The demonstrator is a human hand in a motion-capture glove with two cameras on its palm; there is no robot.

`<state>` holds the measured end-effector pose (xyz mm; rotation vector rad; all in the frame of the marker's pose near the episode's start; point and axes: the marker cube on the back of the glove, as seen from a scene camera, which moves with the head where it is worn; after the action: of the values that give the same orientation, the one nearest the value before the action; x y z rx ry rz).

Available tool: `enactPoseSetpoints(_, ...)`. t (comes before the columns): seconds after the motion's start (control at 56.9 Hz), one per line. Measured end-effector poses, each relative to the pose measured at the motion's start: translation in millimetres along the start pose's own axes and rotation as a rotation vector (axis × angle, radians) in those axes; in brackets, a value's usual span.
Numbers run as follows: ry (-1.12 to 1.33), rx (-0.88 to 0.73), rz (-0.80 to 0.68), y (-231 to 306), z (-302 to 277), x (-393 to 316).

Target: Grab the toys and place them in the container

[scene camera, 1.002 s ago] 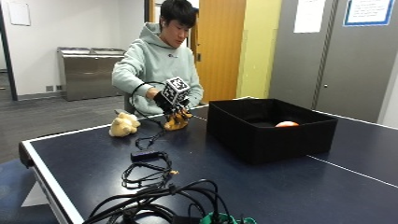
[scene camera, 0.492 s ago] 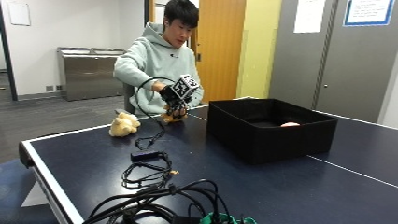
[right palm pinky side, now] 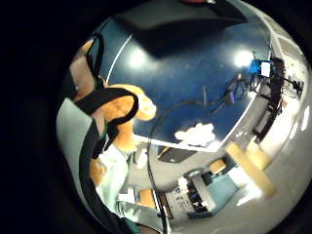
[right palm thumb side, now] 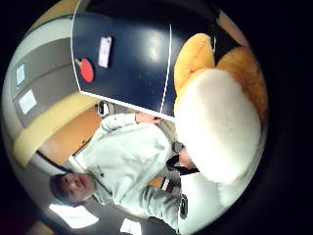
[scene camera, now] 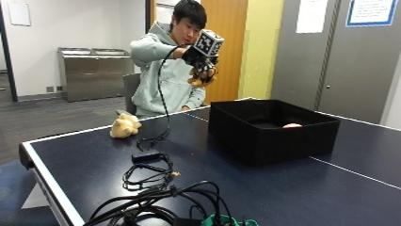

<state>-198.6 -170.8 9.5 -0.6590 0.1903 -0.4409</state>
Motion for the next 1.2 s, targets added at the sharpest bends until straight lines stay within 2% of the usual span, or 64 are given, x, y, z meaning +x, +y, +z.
enactPoseSetpoints(0.053,-0.031,0.044,0.056,-10,-21,-18)
enactPoseSetpoints(0.369,-0.092,0.216,0.168,-111,-100,4)
enactPoseSetpoints(0.545,-0.098,0.408,0.302,-156,-114,26)
enactPoseSetpoints(0.703,-0.140,0.389,0.451,-174,-101,47)
enactPoseSetpoints(0.914,-0.120,0.488,0.450,-129,-101,66)
enactPoseSetpoints(1.072,-0.135,0.542,0.493,-59,-94,85)
enactPoseSetpoints(1.195,-0.158,0.536,0.556,18,-69,95)
